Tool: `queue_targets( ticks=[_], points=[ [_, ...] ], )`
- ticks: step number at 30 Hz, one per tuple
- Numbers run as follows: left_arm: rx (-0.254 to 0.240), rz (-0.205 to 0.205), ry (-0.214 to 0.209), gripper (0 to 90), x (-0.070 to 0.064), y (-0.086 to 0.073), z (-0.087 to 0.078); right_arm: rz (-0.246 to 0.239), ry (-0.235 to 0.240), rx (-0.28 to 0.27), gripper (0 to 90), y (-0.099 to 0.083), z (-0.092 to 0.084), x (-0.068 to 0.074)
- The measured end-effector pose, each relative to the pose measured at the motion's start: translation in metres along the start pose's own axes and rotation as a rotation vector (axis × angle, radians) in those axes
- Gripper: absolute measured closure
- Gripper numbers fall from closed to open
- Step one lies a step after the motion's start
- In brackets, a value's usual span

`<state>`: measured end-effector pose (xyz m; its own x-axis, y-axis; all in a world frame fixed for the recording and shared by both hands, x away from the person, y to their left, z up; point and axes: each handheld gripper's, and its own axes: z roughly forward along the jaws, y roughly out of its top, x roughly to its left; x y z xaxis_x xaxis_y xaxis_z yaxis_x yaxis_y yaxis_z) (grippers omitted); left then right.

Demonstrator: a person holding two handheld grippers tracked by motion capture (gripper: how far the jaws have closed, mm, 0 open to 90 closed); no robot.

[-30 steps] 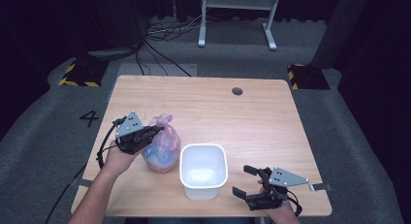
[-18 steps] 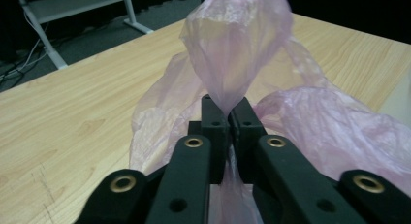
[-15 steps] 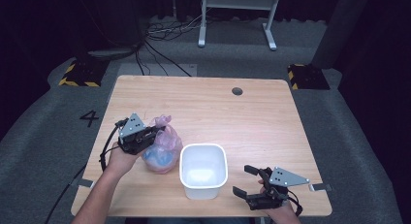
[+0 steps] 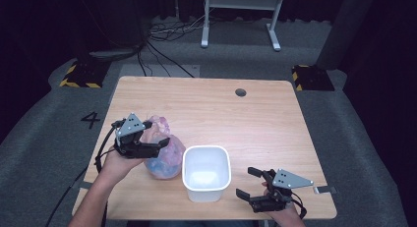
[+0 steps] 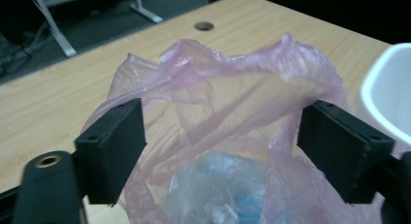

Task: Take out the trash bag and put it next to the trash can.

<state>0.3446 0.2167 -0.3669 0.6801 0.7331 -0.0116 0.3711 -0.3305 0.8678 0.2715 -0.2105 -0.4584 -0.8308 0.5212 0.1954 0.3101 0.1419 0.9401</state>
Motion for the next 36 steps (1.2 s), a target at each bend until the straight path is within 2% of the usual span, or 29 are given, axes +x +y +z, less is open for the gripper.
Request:
queue_targets(
  ticks=[3,8,13,17,19,21,23,25,30,36],
  points=[
    [0.01,-0.01,-0.009,14.0,-0.001,0.0,-0.009,0.001,-0.001,-0.004,13.0,0.001,-0.001,0.0],
    [0.054,-0.02,-0.06,10.3,0.0,-0.001,-0.023,-0.002,-0.002,-0.008,13.0,0.002,-0.002,0.0],
    [0.052,-0.012,-0.085,2.4,-0.002,-0.007,-0.034,-0.002,-0.008,-0.016,13.0,0.002,-0.002,0.0],
    [0.009,-0.006,-0.075,0.1,-0.005,-0.011,-0.042,-0.002,-0.02,-0.031,12.8,0.002,-0.003,-0.002],
    [-0.013,-0.026,-0.082,0.1,-0.005,-0.014,-0.045,0.0,-0.033,-0.033,12.8,0.002,-0.004,-0.003],
    [-0.033,-0.035,-0.078,0.1,-0.004,-0.018,-0.047,0.005,-0.047,-0.04,12.7,0.002,-0.004,-0.004],
    [-0.038,-0.028,-0.056,0.1,-0.003,-0.021,-0.049,0.007,-0.056,-0.042,12.6,0.002,-0.005,-0.005],
    [-0.072,-0.052,-0.069,0.0,-0.001,-0.025,-0.052,0.007,-0.063,-0.045,12.5,0.001,-0.006,-0.006],
    [-0.101,-0.086,-0.009,0.0,0.002,-0.036,-0.055,0.006,-0.106,-0.048,10.9,0.001,-0.008,-0.009],
    [-0.132,-0.122,0.05,0.0,0.006,-0.051,-0.06,0.016,-0.206,-0.058,5.0,-0.001,-0.015,-0.017]
  ],
)
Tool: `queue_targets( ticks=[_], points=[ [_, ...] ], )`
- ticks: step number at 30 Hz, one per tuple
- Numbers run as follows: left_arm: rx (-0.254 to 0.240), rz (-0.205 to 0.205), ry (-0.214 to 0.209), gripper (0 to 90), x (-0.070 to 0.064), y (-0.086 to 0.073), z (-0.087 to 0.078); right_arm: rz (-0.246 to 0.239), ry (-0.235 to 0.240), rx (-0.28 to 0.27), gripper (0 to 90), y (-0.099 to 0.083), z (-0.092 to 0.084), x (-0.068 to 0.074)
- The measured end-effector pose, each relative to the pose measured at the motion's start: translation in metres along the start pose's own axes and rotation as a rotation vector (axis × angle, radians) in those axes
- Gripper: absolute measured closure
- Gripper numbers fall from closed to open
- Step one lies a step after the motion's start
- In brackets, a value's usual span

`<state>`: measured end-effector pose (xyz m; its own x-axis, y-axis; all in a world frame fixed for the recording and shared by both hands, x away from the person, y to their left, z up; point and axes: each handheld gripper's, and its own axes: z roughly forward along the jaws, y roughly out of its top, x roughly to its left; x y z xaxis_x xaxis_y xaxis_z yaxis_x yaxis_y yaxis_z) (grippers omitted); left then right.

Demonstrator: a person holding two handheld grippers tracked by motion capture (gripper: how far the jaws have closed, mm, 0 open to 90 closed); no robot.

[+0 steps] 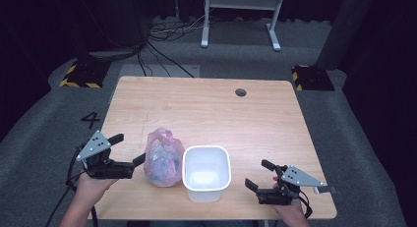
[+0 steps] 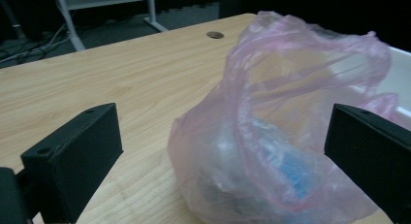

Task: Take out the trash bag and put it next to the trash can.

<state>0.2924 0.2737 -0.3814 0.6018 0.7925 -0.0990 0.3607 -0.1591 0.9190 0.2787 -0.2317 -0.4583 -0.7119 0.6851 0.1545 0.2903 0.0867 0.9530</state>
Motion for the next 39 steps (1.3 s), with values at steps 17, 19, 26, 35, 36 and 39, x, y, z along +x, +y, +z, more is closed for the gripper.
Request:
queue_targets(
  ticks=[17,19,26,35,36,39],
  points=[
    [-0.015,-0.052,0.167,0.0,0.009,-0.029,-0.014,0.072,-0.265,0.027,0.0,-0.013,-0.025,-0.036],
    [-0.039,-0.063,0.194,0.0,0.011,-0.032,-0.019,0.074,-0.298,0.031,0.0,-0.014,-0.029,-0.041],
    [-0.022,-0.168,0.274,0.1,0.024,-0.052,-0.027,0.097,-0.411,0.046,0.0,-0.02,-0.042,-0.053],
    [0.027,-0.261,0.379,0.0,0.041,-0.091,-0.028,0.118,-0.506,0.102,0.0,-0.028,-0.051,-0.062],
    [0.033,-0.262,0.395,0.1,0.041,-0.096,-0.027,0.125,-0.519,0.109,0.0,-0.03,-0.052,-0.063],
    [0.068,-0.267,0.409,0.0,0.042,-0.108,-0.023,0.141,-0.555,0.14,0.0,-0.036,-0.052,-0.065]
  ],
)
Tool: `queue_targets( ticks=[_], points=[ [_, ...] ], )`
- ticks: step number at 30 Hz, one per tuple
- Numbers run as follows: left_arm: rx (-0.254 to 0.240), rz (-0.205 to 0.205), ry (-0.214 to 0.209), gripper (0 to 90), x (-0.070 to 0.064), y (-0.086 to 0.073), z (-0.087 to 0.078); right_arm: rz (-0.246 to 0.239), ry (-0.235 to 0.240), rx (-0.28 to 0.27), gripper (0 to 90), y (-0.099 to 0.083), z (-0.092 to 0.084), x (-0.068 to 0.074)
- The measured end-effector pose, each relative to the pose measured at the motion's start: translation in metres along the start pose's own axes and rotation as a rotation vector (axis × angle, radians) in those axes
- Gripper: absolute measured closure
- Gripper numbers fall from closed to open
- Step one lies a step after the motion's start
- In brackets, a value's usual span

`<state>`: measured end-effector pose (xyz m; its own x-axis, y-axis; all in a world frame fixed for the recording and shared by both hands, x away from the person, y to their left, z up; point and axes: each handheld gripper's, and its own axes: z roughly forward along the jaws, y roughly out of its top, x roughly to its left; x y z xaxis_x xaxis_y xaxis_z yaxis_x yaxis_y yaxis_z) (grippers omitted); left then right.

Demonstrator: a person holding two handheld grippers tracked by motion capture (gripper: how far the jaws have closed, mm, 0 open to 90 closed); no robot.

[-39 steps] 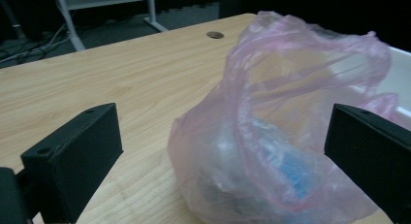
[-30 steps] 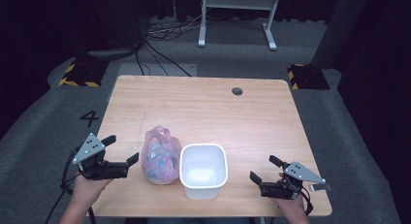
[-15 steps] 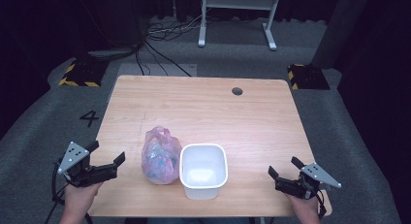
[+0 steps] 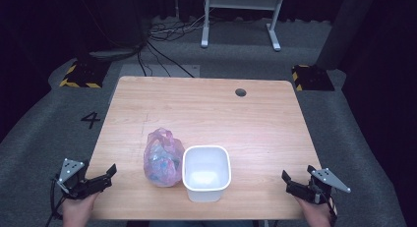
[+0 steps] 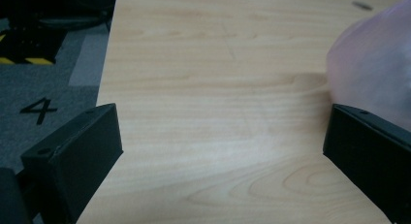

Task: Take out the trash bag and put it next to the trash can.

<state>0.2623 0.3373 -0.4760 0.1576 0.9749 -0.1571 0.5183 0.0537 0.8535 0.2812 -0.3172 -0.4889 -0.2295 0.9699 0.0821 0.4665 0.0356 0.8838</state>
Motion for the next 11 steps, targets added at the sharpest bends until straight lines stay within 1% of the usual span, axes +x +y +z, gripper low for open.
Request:
queue_targets(
  ticks=[1,2,4,5,7,9,11],
  points=[
    [0.019,0.007,0.003,0.0,0.0003,-0.0034,0.0023,0.001,-0.007,0.011,0.0,-0.0019,0.0006,-0.0011],
    [0.025,0.015,0.016,0.0,0.0003,-0.0069,0.0044,0.01,-0.016,0.02,0.0,-0.0035,0.0014,-0.0015],
    [0.053,0.018,0.011,0.0,0.0005,-0.0114,0.0085,0.013,-0.022,0.03,0.0,-0.0063,0.0025,-0.0028],
    [0.059,0.022,0.013,0.0,0.0001,-0.0125,0.0097,0.013,-0.024,0.039,0.0,-0.0073,0.0028,-0.0033],
    [0.065,0.026,0.003,0.0,-0.0004,-0.0129,0.0114,0.016,-0.024,0.045,0.0,-0.0091,0.0035,-0.0038],
    [0.06,0.023,0.004,0.0,-0.0009,-0.0129,0.0114,0.021,-0.021,0.043,0.0,-0.0088,0.0031,-0.0041],
    [0.055,0.022,-0.005,0.0,-0.0015,-0.0122,0.0101,0.022,-0.011,0.046,0.0,-0.0085,0.0033,-0.0045]
  ],
)
